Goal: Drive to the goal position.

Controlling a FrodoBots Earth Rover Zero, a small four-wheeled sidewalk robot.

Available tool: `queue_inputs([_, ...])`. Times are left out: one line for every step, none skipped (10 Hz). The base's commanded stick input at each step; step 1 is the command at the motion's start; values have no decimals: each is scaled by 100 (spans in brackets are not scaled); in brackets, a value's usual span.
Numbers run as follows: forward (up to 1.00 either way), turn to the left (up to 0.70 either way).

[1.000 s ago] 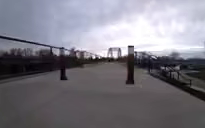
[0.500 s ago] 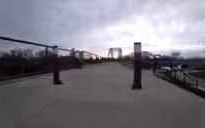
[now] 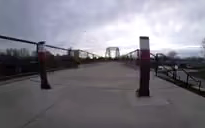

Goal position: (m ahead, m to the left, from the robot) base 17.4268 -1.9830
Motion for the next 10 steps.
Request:
queue_inputs([100, 0])
queue_inputs([100, 0])
queue_inputs([100, 0])
queue_inputs([100, 0])
queue_inputs([100, 0])
queue_inputs([100, 0])
queue_inputs([100, -3])
queue_inputs([100, -26])
queue_inputs([100, -40])
queue_inputs([100, -40])
